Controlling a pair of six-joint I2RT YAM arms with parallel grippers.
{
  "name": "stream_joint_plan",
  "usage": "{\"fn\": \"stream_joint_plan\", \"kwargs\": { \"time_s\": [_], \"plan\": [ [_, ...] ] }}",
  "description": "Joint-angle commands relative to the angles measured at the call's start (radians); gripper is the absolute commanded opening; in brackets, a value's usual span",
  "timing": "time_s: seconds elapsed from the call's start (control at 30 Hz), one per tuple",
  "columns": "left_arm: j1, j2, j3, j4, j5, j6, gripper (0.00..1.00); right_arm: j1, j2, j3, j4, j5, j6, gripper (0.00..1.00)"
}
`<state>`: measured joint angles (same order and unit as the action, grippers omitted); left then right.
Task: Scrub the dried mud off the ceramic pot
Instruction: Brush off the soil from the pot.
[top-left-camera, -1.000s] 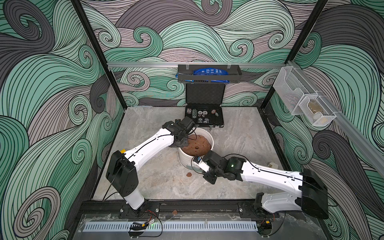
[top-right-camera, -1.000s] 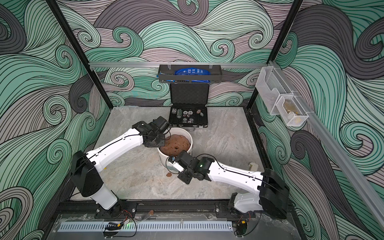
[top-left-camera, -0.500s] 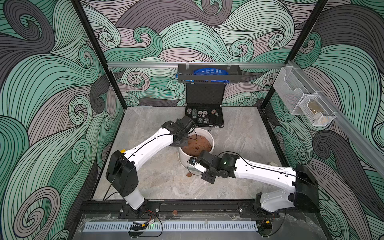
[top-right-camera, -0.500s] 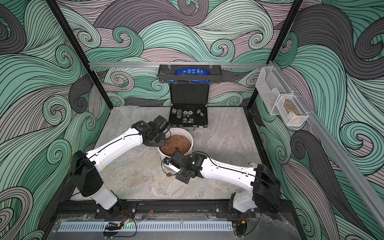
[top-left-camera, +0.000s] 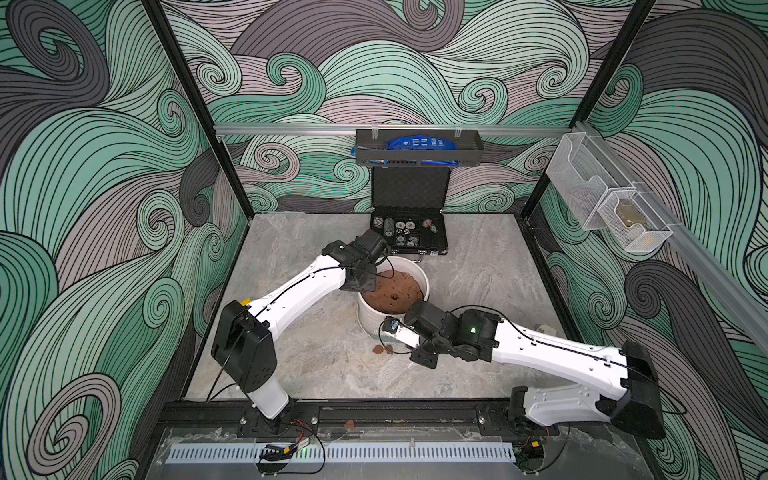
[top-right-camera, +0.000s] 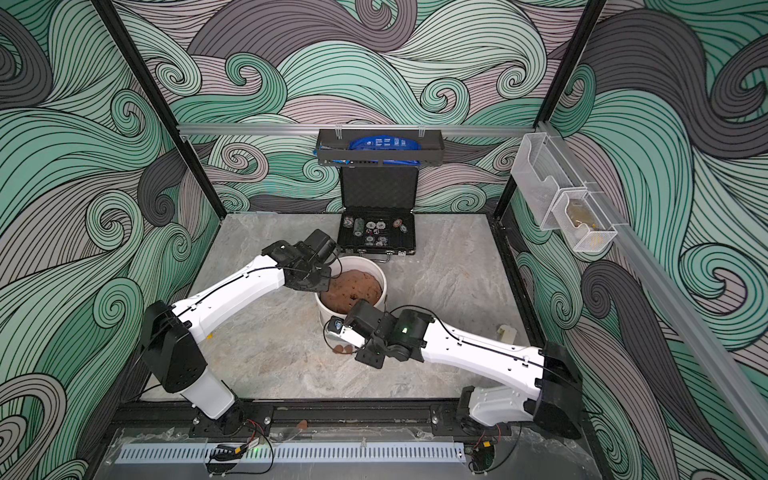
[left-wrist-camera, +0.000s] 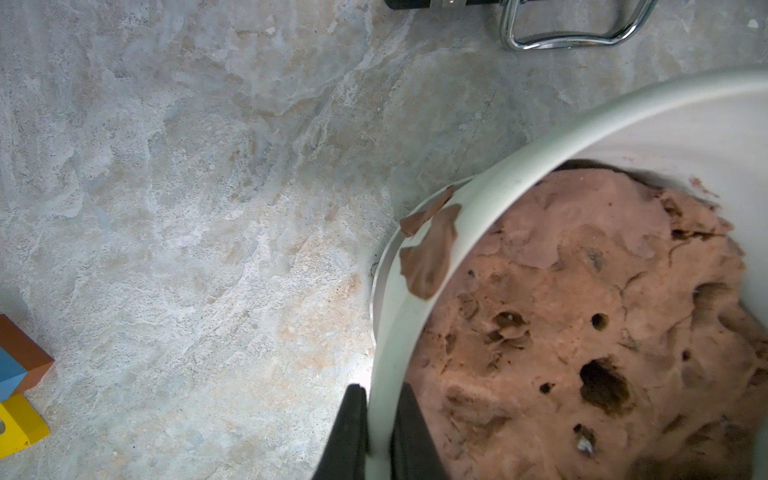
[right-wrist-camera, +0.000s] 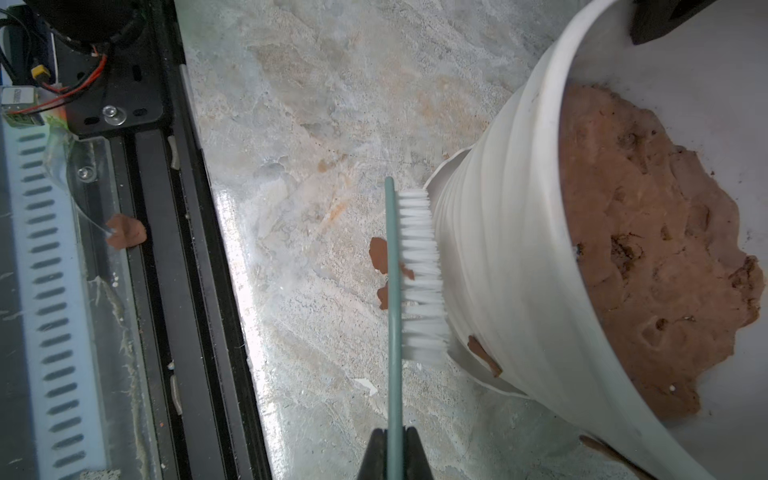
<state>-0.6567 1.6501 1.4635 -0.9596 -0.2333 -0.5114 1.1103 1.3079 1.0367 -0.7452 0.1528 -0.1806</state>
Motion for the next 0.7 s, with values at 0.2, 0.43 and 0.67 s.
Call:
{"fn": "stream_joint_plan", "kwargs": {
  "time_s": [0.2, 0.43, 0.67],
  "plan": [
    [0.020, 0.024, -0.011, 0.008, 0.045, 0.107, 0.13, -0.026, 0.062, -0.018, 0.048, 0.074, -0.002, 0.00],
    [0.054, 0.026, -0.011, 0.045, 0.104, 0.285, 0.13, -0.017, -0.083, -0.079, 0.131, -0.133, -0.073, 0.00],
    [0.081, 0.056, 0.043, 0.057, 0.151, 0.439, 0.13, -0.017, -0.134, -0.077, 0.106, -0.188, -0.101, 0.00]
  ]
}}
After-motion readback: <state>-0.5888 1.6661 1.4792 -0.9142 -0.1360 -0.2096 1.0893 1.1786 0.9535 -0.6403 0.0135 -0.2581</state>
